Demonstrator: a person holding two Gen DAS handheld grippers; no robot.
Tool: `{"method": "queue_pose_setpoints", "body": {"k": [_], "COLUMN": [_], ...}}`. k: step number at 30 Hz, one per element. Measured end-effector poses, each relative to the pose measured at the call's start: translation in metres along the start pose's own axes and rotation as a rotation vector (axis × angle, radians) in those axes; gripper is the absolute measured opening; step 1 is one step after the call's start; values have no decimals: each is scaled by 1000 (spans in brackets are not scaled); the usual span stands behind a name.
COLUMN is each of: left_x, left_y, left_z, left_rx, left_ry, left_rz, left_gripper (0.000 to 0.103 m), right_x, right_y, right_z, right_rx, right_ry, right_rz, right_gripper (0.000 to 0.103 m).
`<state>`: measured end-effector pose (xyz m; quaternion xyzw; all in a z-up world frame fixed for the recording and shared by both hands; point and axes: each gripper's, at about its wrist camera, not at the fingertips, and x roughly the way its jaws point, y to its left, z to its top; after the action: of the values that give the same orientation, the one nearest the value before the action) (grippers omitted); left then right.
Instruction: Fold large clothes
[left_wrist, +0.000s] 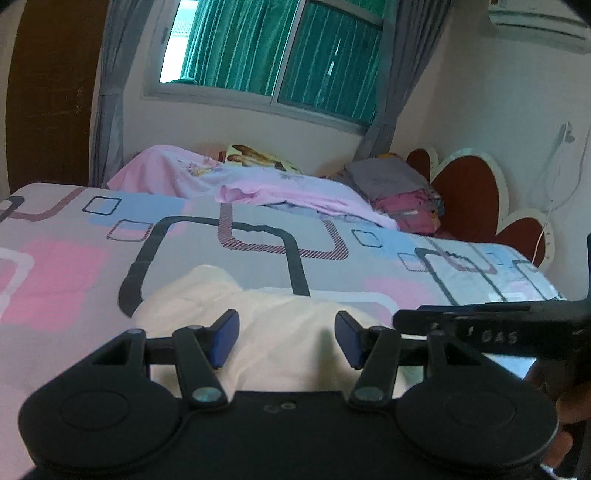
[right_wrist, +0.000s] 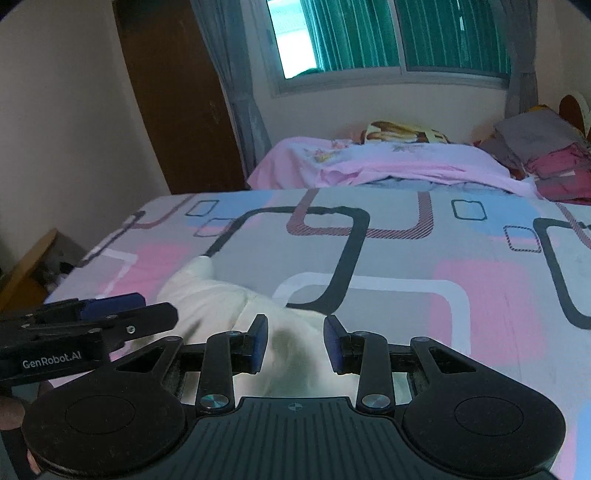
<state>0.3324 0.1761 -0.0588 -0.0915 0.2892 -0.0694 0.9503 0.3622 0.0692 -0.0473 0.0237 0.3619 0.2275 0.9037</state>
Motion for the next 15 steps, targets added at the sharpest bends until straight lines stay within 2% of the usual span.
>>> {"method": "queue_pose_setpoints", "body": {"k": [8,15], "left_x": [53,73], "left_y": [-5,-14], "left_z": [-7,-12], "left_rx": [26,73], "left_ry": [112,165], "left_rz": [13,43], "left_gripper": [55,55], "right_x": [44,51], "right_y": [-32,-50], "right_z": [-20,-37], "right_rx": [25,63], "right_ry": [104,123], "right_rz": [-58,-51], "right_gripper": [34,35]}}
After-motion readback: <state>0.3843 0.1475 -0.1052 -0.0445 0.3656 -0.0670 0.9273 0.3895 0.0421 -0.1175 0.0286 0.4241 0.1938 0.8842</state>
